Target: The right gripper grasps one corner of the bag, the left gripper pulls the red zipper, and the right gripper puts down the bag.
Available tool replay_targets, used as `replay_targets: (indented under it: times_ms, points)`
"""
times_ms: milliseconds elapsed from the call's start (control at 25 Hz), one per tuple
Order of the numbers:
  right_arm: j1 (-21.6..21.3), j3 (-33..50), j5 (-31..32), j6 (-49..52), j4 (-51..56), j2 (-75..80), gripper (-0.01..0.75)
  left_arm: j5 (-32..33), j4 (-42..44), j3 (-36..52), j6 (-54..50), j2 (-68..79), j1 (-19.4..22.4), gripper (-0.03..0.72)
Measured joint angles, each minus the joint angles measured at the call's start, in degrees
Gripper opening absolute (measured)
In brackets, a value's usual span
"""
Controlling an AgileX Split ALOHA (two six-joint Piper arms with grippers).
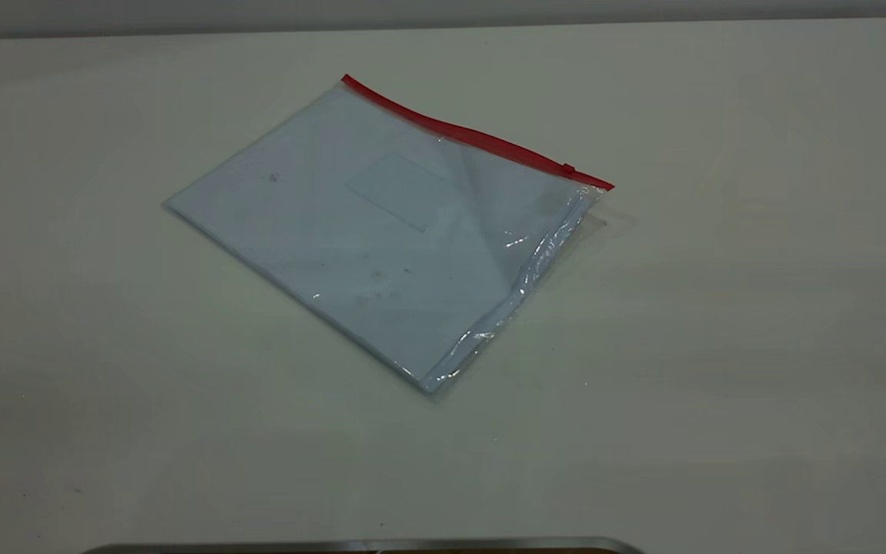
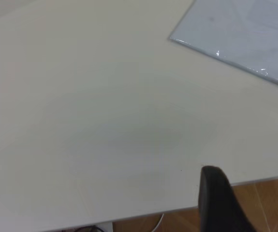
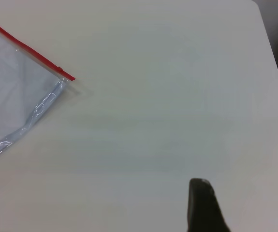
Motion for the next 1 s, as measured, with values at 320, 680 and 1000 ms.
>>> replay_targets:
  times_ms: [320, 680, 1000]
  points:
    - [0.0, 0.0, 0.0, 0.0, 0.0, 0.0, 0.468, 0.0, 0.0, 0.0, 0.0, 0.0, 0.0, 0.402]
    - [0.0, 0.0, -0.5, 0.0, 4.1, 0.0, 0.468, 0.0, -0.4, 0.0, 0.0, 0.0, 0.0, 0.402]
    - [0.0, 0.1, -13.3, -3.3, 16.5, 11.7, 0.467, -10.3, 1.6, -1.7, -2.2, 8.7, 0.0, 0.402]
